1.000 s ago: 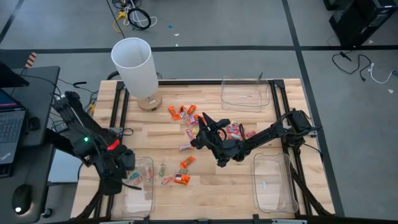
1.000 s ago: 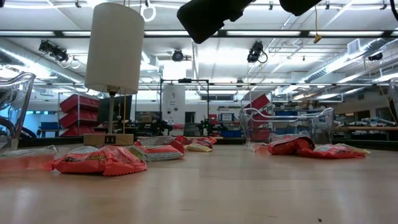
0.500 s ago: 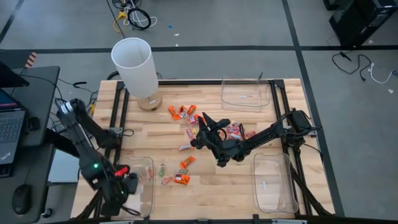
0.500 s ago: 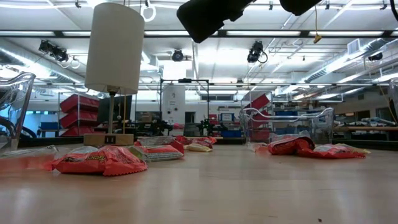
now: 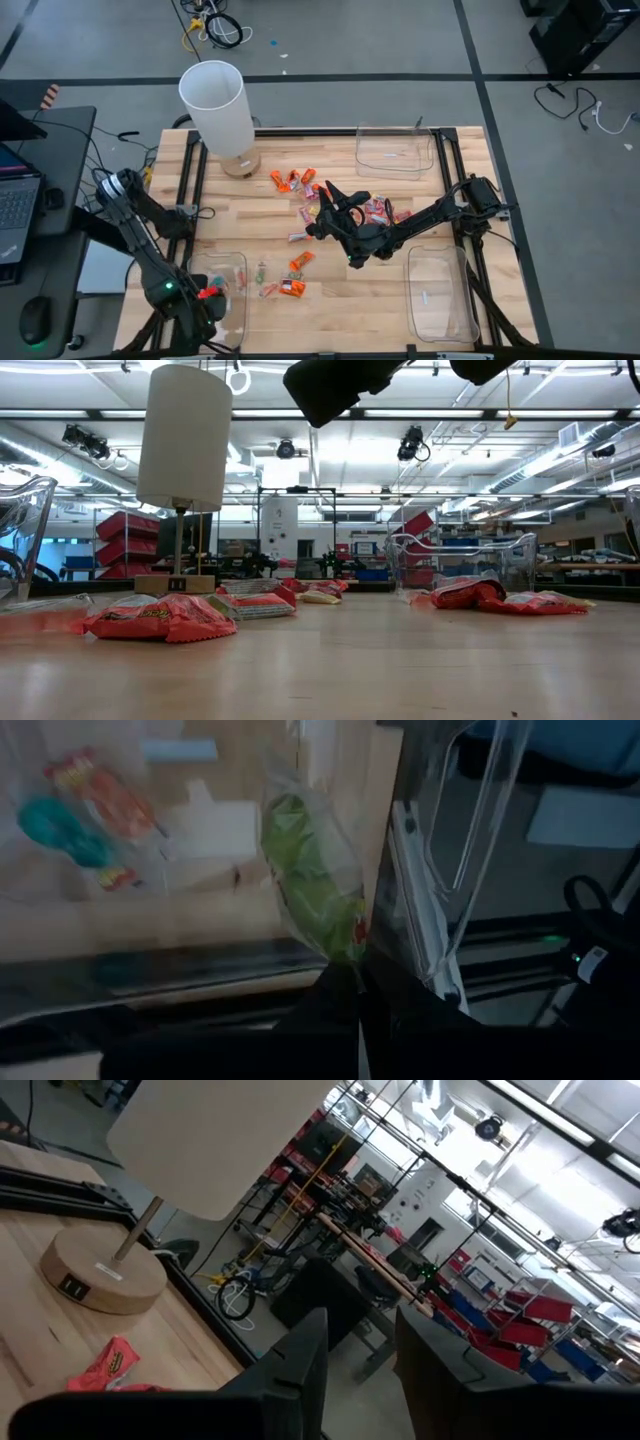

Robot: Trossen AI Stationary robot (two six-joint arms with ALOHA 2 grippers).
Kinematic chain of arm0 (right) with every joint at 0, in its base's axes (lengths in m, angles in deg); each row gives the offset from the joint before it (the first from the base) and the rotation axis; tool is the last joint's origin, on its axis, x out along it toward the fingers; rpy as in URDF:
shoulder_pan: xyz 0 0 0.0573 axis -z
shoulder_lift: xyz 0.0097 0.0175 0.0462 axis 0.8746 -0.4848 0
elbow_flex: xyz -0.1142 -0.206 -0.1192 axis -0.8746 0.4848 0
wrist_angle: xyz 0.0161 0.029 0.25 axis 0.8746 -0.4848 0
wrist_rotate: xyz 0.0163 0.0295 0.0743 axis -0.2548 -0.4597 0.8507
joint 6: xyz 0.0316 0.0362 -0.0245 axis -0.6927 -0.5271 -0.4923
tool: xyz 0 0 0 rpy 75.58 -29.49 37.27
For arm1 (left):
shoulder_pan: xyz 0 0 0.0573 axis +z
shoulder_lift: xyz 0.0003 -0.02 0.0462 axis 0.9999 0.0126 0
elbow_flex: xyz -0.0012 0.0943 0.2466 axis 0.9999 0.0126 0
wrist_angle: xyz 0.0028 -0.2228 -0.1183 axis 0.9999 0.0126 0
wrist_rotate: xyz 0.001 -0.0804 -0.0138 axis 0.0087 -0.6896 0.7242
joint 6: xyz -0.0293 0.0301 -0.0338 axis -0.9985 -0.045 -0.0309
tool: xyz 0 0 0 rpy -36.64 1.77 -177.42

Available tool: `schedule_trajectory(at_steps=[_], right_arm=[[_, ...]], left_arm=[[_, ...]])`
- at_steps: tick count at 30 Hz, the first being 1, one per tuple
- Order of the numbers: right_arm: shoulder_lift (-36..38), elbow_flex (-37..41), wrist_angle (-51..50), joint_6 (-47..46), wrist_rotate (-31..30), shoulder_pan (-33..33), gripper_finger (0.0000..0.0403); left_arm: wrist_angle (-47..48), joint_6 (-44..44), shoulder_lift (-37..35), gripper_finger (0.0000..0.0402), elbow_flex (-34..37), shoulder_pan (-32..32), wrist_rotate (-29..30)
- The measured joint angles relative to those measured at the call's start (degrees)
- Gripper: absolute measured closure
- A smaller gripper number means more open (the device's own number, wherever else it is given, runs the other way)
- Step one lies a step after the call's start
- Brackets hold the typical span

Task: Sort candy
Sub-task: Put the green gummy into the bottom left transparent bin

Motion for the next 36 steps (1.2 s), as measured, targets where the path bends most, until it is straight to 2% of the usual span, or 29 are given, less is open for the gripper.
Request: schedule_trajectory(at_steps=[7, 15, 21, 28, 36], right_arm=[[0.00, 0.02, -0.01, -0.07, 0.05, 0.00, 0.0296], [0.00, 0.02, 0.00, -0.11, 0.09, 0.00, 0.0297], [0.00, 0.02, 0.00, -1.27, 0.09, 0.00, 0.0297], [0.00, 0.02, -0.02, -2.19, 0.10, 0.00, 0.0297], [0.00, 0.02, -0.03, -2.19, 0.09, 0.00, 0.0298]], left_arm=[[-0.01, -2.40, 3.42, 0.0401, 0.02, 0.03, -6.17], [-0.01, -2.33, 5.38, 0.0401, 0.04, 1.54, -7.62], [-0.02, -2.42, 5.55, 0.0401, 0.04, 1.90, -10.93], [0.01, -2.44, 5.56, 0.0401, 0.04, 1.95, -11.33], [0.03, -2.76, 5.55, 0.0401, 0.04, 2.00, -9.25]])
